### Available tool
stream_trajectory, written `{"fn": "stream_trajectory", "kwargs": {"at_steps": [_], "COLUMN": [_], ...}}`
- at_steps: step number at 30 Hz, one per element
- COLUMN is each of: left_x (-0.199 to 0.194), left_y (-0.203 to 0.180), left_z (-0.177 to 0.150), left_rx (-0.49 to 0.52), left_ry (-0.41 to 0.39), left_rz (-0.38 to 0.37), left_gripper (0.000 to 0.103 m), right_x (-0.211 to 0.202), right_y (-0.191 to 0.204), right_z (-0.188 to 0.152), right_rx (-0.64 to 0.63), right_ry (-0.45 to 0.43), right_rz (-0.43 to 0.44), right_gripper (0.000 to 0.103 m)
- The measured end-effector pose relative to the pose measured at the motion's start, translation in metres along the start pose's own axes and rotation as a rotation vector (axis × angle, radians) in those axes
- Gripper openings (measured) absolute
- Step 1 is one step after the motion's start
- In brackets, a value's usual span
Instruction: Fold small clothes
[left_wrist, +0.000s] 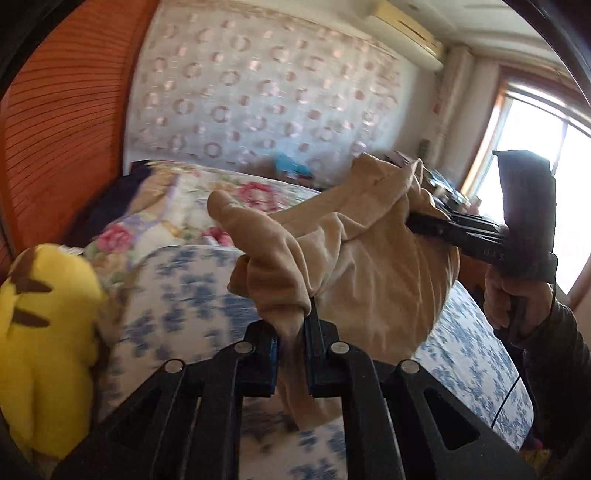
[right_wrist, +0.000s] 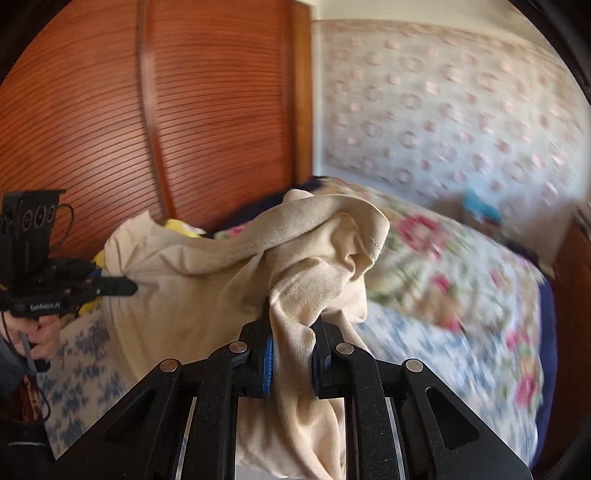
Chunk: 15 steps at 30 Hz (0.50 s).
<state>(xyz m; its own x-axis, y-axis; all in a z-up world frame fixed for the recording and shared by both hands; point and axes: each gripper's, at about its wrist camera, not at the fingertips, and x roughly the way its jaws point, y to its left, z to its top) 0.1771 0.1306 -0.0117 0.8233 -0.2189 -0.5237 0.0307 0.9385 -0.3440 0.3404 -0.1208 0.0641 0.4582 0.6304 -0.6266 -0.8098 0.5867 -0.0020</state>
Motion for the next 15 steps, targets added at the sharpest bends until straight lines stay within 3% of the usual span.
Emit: {"fn": "stream_trajectory", "kwargs": {"at_steps": [6,12,15], "left_x": [-0.015,-0.017,-0.007], "left_y": [0.058,0.084,0.098], "left_z": [-0.026,-0.046,-0.058], "left_rx": [-0.106,-0.196,-0.242], "left_ry": [-0.03,-0.042,-0.006], "left_rz": [0.133,0.207,0.262], "left_gripper": [0.007,0.007,0.008], "right_x": [0.1,0.171,0.202], "right_y": [0.069,0.127,0.144], "right_z": [0.066,0.095,0.098], "right_rx": [-0.195,-0.343,-0.376], "right_ry": [0.055,0.097,0.14], "right_rz": [0.087,0.167,0.183], "right_gripper": [0.012,0.011,0.012]}}
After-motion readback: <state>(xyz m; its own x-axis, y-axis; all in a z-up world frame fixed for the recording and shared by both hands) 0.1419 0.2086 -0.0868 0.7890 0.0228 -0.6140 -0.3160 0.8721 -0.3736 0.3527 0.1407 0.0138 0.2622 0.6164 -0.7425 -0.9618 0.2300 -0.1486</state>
